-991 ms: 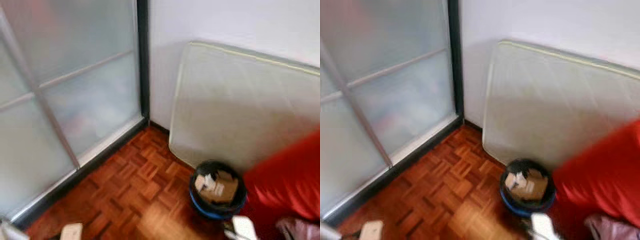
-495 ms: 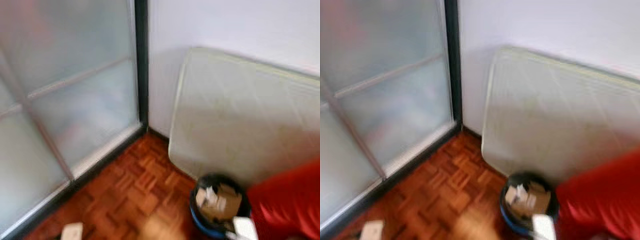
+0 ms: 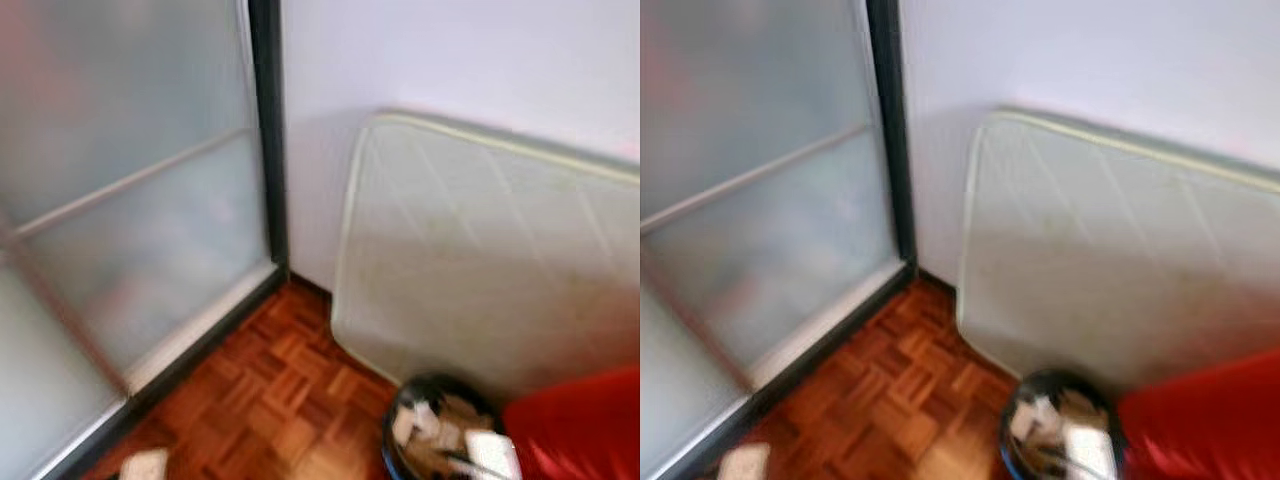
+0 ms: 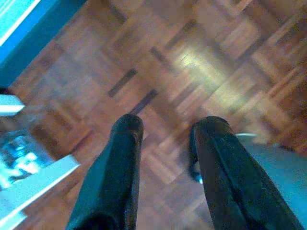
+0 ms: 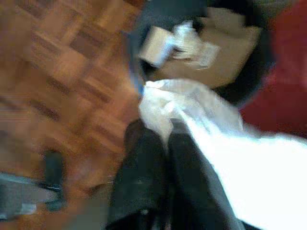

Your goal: Clean up the room

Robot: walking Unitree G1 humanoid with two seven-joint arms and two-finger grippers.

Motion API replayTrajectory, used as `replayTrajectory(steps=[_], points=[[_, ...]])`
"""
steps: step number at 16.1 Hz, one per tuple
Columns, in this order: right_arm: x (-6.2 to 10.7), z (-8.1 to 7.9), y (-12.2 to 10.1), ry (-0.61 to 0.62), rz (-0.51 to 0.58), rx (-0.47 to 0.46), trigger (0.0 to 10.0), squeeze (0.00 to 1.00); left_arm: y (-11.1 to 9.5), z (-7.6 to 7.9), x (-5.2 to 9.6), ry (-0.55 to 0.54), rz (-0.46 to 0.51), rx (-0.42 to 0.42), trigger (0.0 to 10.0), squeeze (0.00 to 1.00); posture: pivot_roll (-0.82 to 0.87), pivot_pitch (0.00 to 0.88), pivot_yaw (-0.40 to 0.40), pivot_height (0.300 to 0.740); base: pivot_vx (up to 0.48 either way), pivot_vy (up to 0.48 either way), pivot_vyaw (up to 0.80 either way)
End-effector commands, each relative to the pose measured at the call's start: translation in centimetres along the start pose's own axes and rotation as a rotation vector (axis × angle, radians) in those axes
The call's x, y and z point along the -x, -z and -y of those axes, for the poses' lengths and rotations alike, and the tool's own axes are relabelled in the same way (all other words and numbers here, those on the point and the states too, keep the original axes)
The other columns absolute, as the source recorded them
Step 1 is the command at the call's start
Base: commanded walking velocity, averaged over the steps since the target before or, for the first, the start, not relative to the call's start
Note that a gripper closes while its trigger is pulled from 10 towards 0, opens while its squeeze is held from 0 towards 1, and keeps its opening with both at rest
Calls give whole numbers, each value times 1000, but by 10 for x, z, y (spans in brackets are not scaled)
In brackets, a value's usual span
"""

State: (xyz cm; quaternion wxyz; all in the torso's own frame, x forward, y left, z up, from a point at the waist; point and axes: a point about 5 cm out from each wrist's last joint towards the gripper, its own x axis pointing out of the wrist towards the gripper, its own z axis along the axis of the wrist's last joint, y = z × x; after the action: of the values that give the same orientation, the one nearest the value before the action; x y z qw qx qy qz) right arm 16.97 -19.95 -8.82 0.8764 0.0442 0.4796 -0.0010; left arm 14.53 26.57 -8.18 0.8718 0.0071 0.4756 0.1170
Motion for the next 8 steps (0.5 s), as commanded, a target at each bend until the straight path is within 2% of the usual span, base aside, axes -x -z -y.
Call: replayTrajectory(steps=[1,7,8], points=[[4,14,7,38,-18,-13,10000,0,-7,10,-2,24,17,3,10000,0,17,0,-22,740,307,0,-800],[4,15,6,38,-17,-12,10000,0,-8,10,-2,21,18,4,10000,0,18,0,-21,740,308,0,-797],[4,15,5,38,-11,-9,10000,0,-8,10,-2,20,18,3,10000,0,18,0,-21,740,292,0,0]])
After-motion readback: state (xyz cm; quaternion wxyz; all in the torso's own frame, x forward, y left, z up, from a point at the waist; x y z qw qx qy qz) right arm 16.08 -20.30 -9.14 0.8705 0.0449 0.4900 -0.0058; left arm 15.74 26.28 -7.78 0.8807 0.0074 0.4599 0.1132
